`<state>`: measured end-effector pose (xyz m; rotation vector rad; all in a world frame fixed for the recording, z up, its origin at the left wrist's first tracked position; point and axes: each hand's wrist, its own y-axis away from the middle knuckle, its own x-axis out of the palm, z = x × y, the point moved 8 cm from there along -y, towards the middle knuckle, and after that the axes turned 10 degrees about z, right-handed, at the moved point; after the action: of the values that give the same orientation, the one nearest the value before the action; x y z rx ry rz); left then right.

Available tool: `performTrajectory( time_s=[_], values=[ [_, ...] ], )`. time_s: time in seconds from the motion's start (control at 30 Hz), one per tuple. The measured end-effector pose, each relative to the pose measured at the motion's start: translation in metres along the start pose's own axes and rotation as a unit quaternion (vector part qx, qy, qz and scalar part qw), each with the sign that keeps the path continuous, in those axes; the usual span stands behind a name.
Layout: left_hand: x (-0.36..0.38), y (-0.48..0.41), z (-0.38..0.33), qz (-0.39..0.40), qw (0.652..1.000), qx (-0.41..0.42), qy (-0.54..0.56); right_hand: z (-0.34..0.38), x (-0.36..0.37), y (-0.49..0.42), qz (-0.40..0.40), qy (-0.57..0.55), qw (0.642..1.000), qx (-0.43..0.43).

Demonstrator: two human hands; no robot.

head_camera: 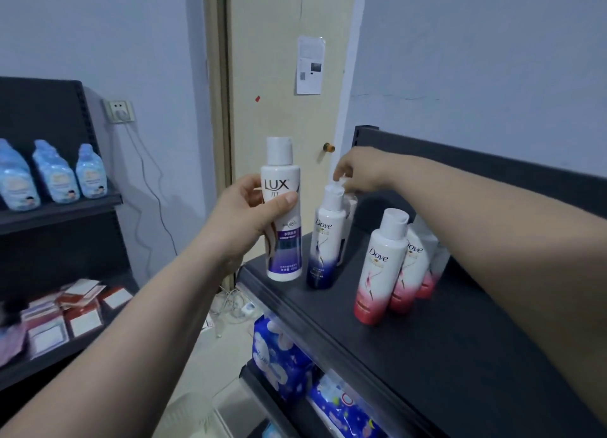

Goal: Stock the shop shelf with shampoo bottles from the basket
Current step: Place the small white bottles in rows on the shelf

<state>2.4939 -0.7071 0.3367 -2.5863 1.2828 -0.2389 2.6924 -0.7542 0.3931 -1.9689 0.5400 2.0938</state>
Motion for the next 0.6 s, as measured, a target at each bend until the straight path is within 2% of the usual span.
performTrajectory(
  time_s=[0.17, 0.4, 0.6],
  values=[
    [0.001, 0.004, -0.004, 0.016, 0.999, 0.011, 0.030, -0.025, -0.026, 0.018, -0.065, -0.071, 0.995, -0.003],
    [0.014, 0.004, -0.034, 0.031, 0.997, 0.057, 0.036, -0.053, -0.098, 0.091, -0.205, -0.183, 0.961, -0.027],
    [0.034, 0.012, -0.061, 0.048, 0.995, 0.082, 0.028, -0.057, -0.123, 0.157, -0.259, -0.227, 0.938, -0.044]
  ],
)
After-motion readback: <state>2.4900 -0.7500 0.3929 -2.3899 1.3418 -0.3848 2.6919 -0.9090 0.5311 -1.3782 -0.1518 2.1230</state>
